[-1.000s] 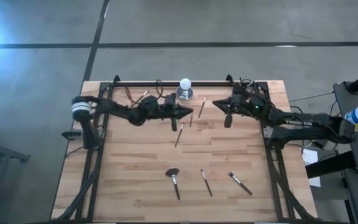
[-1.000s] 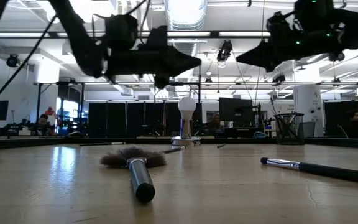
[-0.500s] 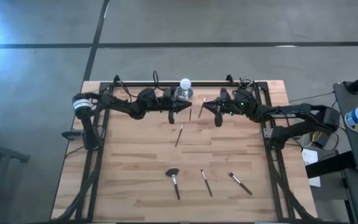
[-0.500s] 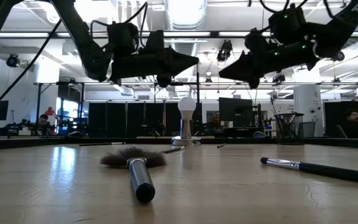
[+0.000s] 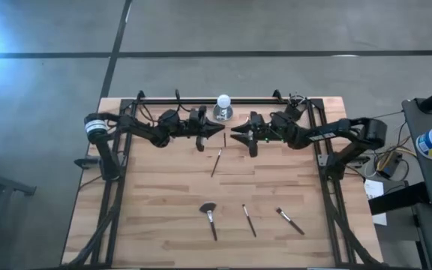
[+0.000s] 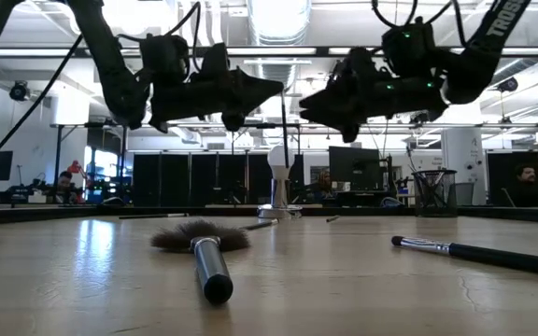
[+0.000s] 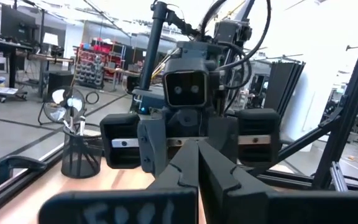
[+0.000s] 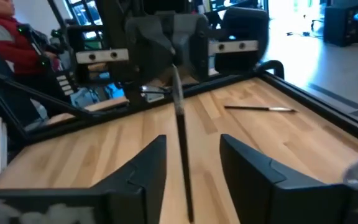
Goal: Pick & Place Makeup Supplies
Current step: Put the makeup brush into the makeup holder
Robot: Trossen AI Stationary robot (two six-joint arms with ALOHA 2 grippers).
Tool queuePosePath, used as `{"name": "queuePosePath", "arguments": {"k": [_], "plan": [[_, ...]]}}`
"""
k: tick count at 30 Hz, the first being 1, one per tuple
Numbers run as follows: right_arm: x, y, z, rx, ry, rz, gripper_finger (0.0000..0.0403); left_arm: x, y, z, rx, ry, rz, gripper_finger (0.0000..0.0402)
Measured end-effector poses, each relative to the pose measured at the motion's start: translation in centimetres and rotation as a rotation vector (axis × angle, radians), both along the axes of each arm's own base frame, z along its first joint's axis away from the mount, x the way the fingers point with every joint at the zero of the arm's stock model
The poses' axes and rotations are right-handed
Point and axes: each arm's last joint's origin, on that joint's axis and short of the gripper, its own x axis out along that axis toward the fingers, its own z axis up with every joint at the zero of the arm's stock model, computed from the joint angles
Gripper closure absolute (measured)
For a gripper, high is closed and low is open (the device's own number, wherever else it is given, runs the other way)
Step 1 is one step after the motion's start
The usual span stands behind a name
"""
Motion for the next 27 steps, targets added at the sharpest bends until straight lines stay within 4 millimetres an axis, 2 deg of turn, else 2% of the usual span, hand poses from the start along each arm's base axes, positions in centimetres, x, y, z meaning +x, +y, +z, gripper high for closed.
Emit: {"name": "queuePosePath", "arguments": {"k": [6,11,16,23,27], "plan": [[2.4,-0.6,0.3,0.023,-0.012,0.006,0.0217,-0.1,0.3,0.2,0.006,-0.011,0.009,0.0402],[3.5,-1.2,-0.1,0.009,0.002,-0.06,0.0219,-0.1,0.4,0.1,0.01,-0.008,0.006,0.0402],[4.2,-0.9,0.1,-0.012,-0.006,-0.051,0.0263,-0.4,0.8,0.0,0.003,0.001,0.017,0.0401],[4.4,-0.2,1.1,-0.127,-0.022,-0.055,0.0374,-0.8,1.4,-0.3,-0.052,0.021,0.023,0.0401],[4.0,-0.1,1.1,-0.147,-0.011,-0.078,0.0385,-0.9,1.9,-0.7,-0.127,0.047,0.037,0.0401]]}}
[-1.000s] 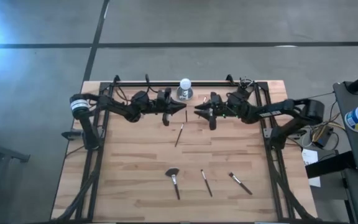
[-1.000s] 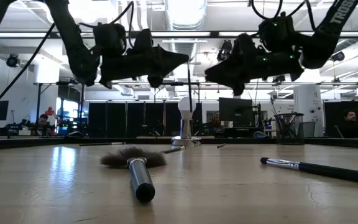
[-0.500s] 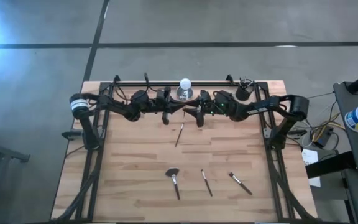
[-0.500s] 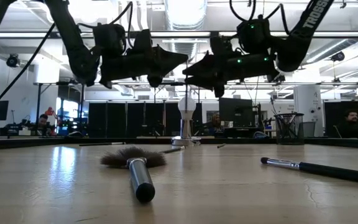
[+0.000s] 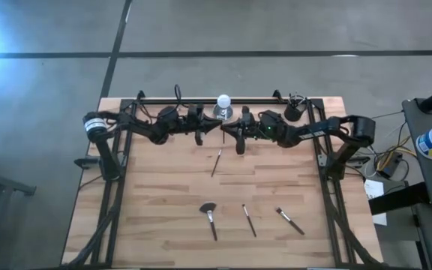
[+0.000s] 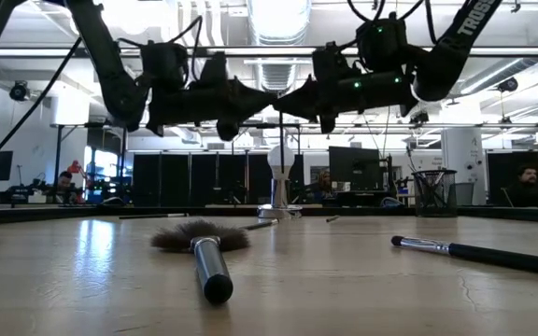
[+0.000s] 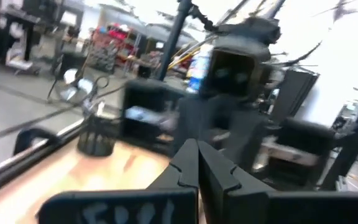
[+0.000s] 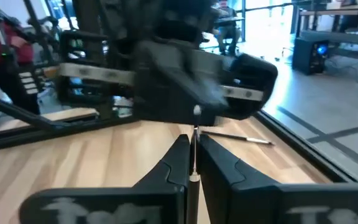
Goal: Pick & Place Makeup Supplies
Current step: Put the makeup brush into the makeup holder
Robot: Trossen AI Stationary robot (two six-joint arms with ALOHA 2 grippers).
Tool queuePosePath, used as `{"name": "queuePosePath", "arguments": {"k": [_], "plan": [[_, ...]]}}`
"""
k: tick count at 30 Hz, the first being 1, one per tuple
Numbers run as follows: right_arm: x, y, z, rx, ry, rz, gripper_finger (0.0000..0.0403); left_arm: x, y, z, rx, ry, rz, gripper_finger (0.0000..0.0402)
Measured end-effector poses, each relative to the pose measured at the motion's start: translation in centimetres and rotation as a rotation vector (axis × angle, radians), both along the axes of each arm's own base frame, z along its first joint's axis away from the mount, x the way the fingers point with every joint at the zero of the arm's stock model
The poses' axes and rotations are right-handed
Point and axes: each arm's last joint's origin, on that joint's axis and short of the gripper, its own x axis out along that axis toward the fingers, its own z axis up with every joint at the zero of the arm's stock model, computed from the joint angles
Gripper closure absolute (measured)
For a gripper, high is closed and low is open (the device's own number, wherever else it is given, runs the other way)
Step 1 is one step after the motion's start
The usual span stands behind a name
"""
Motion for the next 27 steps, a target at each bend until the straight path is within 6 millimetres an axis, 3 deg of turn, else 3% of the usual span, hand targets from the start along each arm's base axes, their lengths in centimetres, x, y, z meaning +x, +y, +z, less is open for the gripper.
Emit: {"name": "queuePosePath", "arguments": {"k": [6,9,16,22,27], "plan": [[-1.6,0.0,-0.6,-0.016,0.048,-0.086,0.0387,-0.6,0.3,-0.4,-0.031,0.036,0.011,0.0367],[-3.2,-0.4,0.2,-0.029,0.044,-0.155,0.0388,-1.4,0.2,-0.4,-0.027,0.038,0.023,0.0347],[-9.1,-1.9,2.7,-0.107,0.064,-0.399,0.0389,-3.4,-0.9,-0.4,0.064,0.048,0.034,0.0338],[-14.6,-3.5,3.9,-0.14,0.07,-0.639,0.0389,-4.2,-1.4,-0.4,0.121,0.038,0.043,0.0337],[-17.7,-4.9,4.2,-0.187,0.118,-0.888,0.0389,-4.2,-1.4,-0.4,0.127,0.035,0.044,0.0337]]}}
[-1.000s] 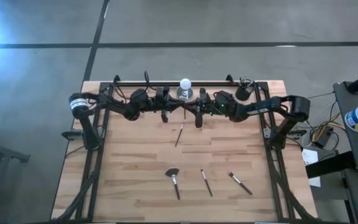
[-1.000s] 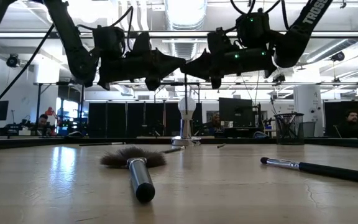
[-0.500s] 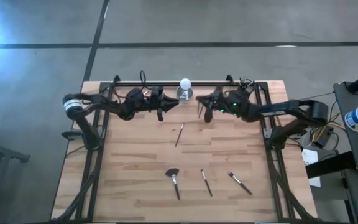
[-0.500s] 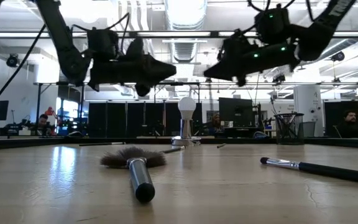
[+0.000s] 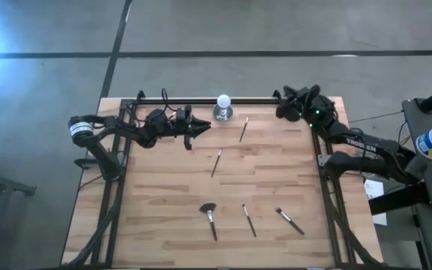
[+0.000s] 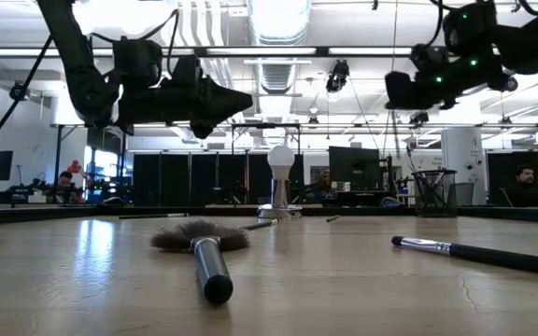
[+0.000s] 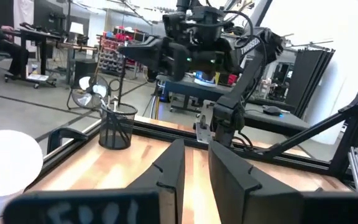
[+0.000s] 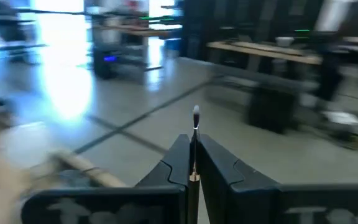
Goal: Pick & Place Makeup Supplies
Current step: Put the makeup brush into the makeup holder
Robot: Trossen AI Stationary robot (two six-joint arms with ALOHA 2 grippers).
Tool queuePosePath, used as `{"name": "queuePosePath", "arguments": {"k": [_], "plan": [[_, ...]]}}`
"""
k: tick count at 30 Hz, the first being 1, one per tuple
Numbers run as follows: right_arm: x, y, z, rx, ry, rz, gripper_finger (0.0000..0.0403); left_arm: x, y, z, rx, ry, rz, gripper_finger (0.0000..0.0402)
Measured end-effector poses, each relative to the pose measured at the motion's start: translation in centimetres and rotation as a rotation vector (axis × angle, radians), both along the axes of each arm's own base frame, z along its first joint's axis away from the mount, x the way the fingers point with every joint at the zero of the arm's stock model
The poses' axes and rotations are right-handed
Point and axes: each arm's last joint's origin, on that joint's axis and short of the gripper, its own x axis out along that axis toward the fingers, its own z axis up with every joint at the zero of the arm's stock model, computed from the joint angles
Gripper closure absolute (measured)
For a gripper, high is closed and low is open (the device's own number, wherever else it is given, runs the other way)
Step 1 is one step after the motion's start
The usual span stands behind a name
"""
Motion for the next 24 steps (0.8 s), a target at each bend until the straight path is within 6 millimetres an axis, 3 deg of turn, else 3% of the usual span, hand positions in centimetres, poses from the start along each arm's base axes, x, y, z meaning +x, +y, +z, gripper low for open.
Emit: {"name": "queuePosePath", "arguments": {"k": [8,24], "plan": [[-2.8,-2.5,-1.2,0.042,0.021,-0.223,0.0389,0.0,0.0,0.0,0.0,0.001,0.0,0.0337],[-1.8,-4.1,-3.8,0.155,0.078,-0.279,0.0389,0.0,0.0,-0.3,-0.006,0.027,0.001,0.0337]]}}
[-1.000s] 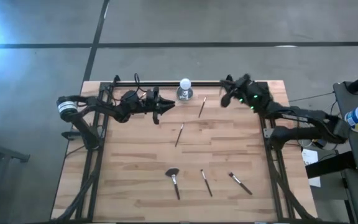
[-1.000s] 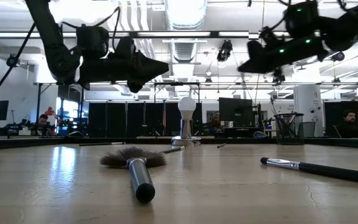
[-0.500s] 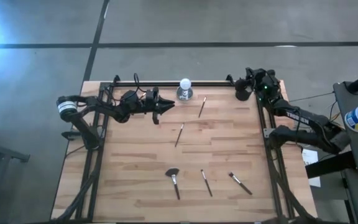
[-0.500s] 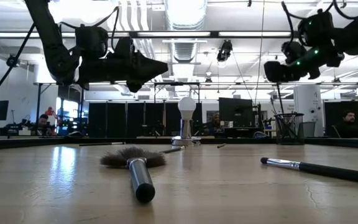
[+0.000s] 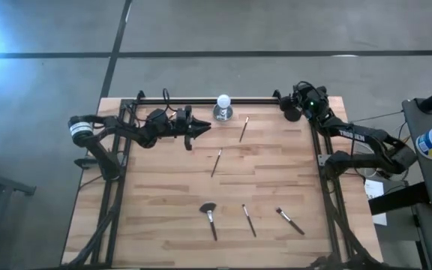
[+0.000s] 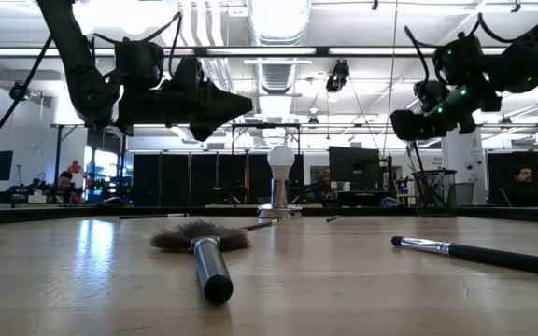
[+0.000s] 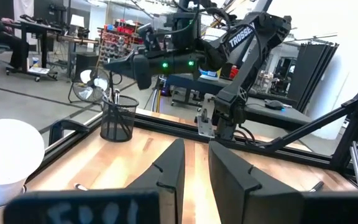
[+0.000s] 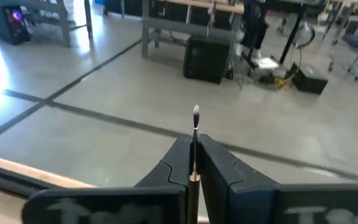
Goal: Pick & Place Makeup Supplies
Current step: Put the makeup brush into the makeup holder
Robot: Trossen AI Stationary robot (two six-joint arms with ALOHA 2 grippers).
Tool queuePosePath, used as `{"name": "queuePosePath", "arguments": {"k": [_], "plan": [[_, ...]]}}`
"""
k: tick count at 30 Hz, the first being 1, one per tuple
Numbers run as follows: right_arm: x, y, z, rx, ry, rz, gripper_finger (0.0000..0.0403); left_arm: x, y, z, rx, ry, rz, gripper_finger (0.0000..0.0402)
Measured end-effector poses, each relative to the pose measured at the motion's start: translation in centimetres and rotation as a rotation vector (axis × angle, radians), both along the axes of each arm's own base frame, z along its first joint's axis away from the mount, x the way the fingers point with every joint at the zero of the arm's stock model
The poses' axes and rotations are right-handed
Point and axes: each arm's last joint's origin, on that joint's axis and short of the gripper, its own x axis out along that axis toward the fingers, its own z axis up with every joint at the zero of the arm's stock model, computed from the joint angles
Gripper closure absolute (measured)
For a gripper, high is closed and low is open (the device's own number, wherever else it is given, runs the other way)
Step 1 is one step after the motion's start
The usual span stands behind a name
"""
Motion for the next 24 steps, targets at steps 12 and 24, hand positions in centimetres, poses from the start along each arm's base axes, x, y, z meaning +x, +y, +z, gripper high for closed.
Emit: {"name": "queuePosePath", "arguments": {"k": [12,24], "plan": [[0.4,-0.6,-1.7,0.093,-0.04,-0.052,0.0326,0.0,0.0,0.0,0.0,0.0,0.0,0.0337],[0.0,0.3,1.4,0.231,-0.023,-0.04,0.0279,0.0,0.1,-0.1,-0.006,0.012,0.002,0.0337]]}}
